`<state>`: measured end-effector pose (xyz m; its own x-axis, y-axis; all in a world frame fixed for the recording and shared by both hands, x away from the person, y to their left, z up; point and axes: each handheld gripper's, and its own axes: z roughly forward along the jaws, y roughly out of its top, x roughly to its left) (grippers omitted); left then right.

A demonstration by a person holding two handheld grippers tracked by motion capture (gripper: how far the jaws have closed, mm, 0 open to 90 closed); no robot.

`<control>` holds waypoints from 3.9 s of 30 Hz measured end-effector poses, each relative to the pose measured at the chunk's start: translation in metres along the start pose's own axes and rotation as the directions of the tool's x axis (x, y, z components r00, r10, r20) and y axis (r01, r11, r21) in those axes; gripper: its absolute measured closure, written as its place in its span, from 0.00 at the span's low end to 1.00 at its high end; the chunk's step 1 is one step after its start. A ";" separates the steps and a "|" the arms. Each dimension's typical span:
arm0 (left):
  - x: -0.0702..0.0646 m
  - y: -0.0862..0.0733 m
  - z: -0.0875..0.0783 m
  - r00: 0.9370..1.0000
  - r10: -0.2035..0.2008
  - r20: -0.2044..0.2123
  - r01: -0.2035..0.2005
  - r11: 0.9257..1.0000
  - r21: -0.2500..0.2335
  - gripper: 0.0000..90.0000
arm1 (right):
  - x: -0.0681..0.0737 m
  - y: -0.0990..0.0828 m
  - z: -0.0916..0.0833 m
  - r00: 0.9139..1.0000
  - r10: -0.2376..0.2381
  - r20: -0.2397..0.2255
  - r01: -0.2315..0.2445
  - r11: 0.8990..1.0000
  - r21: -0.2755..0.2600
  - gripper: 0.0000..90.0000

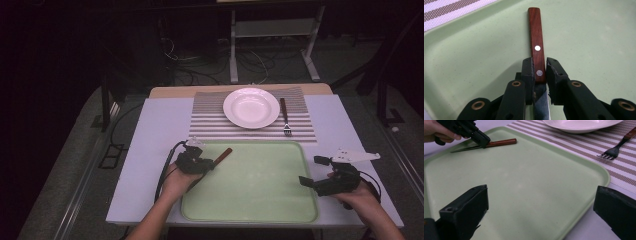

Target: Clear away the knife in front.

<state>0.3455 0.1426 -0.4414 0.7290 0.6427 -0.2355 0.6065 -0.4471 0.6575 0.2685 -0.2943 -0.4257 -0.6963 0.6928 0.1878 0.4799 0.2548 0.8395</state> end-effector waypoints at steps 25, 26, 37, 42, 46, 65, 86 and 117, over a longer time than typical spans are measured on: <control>-0.016 0.016 0.023 0.989 0.135 0.051 -0.136 0.991 0.011 0.99 | 0.003 0.000 0.004 1.000 -0.025 -0.005 0.026 0.999 0.030 0.01; -0.016 0.016 0.023 0.990 0.133 0.052 -0.133 0.991 0.008 0.99 | 0.004 0.000 0.004 1.000 -0.026 -0.005 0.026 0.999 0.030 0.01; -0.012 0.015 0.021 0.990 0.133 0.037 -0.133 0.991 0.006 0.99 | 0.004 0.000 0.004 1.000 -0.029 -0.007 0.029 0.999 0.030 0.01; -0.009 0.014 0.019 0.991 0.131 0.032 -0.131 0.991 0.010 0.99 | 0.004 0.000 0.004 1.000 -0.027 -0.006 0.028 0.999 0.029 0.01; -0.006 0.013 0.016 0.992 0.121 0.027 -0.121 0.993 0.010 0.99 | 0.004 0.000 0.004 1.000 -0.028 -0.007 0.028 0.999 0.029 0.01; 0.011 0.002 -0.002 0.998 0.061 0.004 -0.061 0.998 0.020 0.98 | 0.004 0.000 0.002 1.000 -0.025 -0.003 0.025 0.999 0.023 0.01; 0.024 -0.004 -0.016 0.999 0.041 -0.005 -0.041 0.998 0.050 0.97 | 0.004 0.000 0.002 1.000 -0.025 -0.002 0.025 0.999 0.024 0.01; 0.020 0.001 -0.030 0.997 0.081 0.017 -0.079 0.994 -0.071 0.46 | 0.004 -0.001 0.003 1.000 -0.028 -0.007 0.028 0.999 0.028 0.01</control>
<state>0.3508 0.1743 -0.4240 0.7808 0.5939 -0.1940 0.5229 -0.4514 0.7230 0.2670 -0.2899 -0.4269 -0.7130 0.6809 0.1674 0.4748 0.2931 0.8298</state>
